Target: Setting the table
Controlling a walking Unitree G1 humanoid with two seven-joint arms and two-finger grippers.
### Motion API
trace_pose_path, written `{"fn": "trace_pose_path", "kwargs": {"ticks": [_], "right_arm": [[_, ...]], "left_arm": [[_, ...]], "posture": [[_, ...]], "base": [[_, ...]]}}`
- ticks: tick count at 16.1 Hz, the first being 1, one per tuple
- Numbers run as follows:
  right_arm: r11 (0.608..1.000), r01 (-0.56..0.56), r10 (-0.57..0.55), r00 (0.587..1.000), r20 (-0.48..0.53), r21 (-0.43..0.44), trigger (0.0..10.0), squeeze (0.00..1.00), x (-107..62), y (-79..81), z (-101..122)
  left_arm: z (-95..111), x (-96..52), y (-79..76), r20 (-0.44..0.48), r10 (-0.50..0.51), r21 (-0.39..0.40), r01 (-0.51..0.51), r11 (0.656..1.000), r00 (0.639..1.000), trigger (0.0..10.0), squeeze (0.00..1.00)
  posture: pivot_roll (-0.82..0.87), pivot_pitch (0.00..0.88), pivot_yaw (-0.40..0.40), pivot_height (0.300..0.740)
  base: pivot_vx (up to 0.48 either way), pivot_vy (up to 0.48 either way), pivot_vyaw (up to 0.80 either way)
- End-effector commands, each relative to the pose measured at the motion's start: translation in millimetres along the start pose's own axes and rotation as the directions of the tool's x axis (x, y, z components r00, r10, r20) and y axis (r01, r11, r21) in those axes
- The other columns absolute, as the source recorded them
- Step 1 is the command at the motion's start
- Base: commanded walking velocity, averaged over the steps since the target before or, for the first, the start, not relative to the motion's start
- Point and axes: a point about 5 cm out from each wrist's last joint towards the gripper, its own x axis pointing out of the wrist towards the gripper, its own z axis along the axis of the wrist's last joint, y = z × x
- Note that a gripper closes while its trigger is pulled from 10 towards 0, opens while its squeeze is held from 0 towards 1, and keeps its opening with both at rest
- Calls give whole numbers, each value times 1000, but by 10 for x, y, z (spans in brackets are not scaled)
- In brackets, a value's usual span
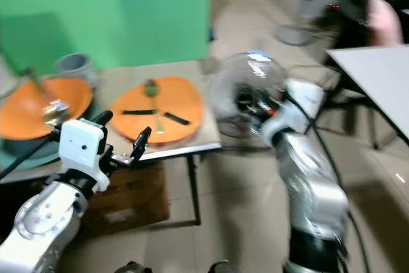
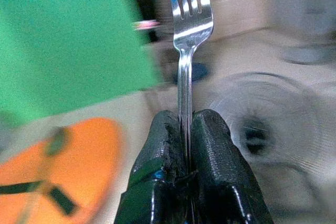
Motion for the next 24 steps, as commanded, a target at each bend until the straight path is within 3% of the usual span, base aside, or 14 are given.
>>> {"fn": "trace_pose_path", "kwargs": {"ticks": [1,4,11,18,24], "right_arm": [[1000,4,-4,1000,20,-10,10000,0,-47,36,77],[998,24,-25,999,-29,-53,10000,0,-166,78,19],[990,111,-122,984,-129,-90,10000,0,-46,131,-139],[991,126,-132,981,-144,-49,10000,0,36,216,-197],[994,95,-101,984,-144,-46,10000,0,106,311,-191]], "left_arm": [[-4,-6,-9,3,14,4,-14,1000,1000,10000,0],[-10,-1,41,17,94,24,-95,995,995,10000,0],[-3,-51,238,19,188,25,-188,982,982,10000,0],[7,-60,453,18,234,50,-235,971,972,10000,0],[7,-61,477,14,235,39,-235,971,972,10000,0]], "posture": [[-97,0,52,740],[-87,0,45,740],[-68,0,17,740],[-61,0,18,740],[-59,2,16,740]], "base": [[0,0,-788],[0,0,-788],[0,0,-788],[324,0,-781],[372,0,-781]]}}
